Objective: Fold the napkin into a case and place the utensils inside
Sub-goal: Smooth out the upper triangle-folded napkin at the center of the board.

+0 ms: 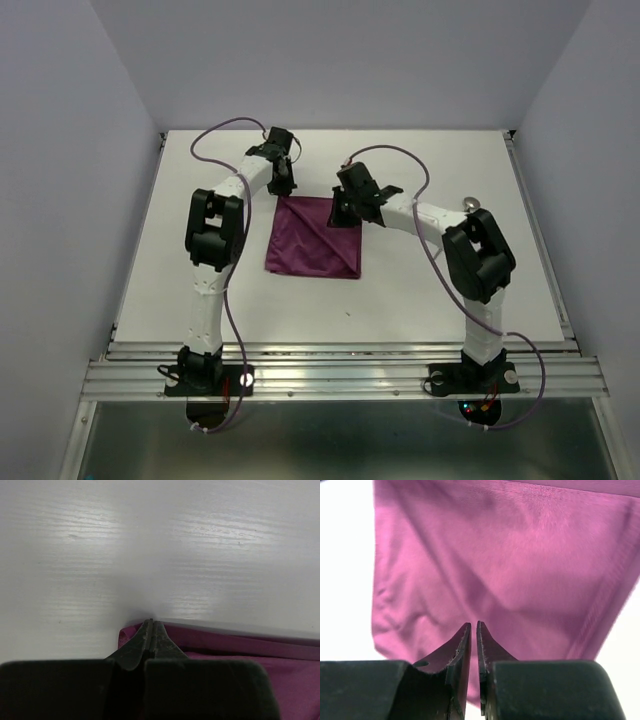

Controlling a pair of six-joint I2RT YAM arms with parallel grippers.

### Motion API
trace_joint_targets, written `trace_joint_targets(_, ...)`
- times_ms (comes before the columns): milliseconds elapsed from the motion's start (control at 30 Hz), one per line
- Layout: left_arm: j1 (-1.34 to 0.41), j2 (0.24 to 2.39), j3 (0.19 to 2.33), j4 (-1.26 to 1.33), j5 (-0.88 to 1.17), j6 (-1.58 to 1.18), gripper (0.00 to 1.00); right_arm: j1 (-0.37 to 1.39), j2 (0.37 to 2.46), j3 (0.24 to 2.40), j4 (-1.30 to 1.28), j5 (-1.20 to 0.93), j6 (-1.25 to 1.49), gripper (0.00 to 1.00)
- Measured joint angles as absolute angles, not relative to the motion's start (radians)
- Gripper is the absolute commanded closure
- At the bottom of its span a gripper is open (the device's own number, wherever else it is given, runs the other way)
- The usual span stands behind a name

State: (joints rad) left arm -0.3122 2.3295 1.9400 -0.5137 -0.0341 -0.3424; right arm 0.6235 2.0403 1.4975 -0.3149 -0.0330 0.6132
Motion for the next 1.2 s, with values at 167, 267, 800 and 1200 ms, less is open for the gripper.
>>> trace_joint_targets(167,-0.313,2.24,1.882,-0.516,-0.044,-0.345,1.0,0.624,1.871,1.367,-0.302,-0.033,0.617,0.85)
trace_joint_targets(267,-0.317,2.149,1.823,-0.509,-0.048,-0.35,1.0,0.627,1.808,1.282,-0.304,-0.033,0.626,0.85)
trace_joint_targets(800,-0.358,2.04,1.643,-0.454,-0.057,-0.368,1.0,0.643,1.807,1.115,-0.299,-0.043,0.674,0.85)
trace_joint_targets(1200,-0.358,2.19,1.737,-0.46,-0.076,-0.368,1.0,0.643,1.743,1.098,-0.308,-0.033,0.671,0.85)
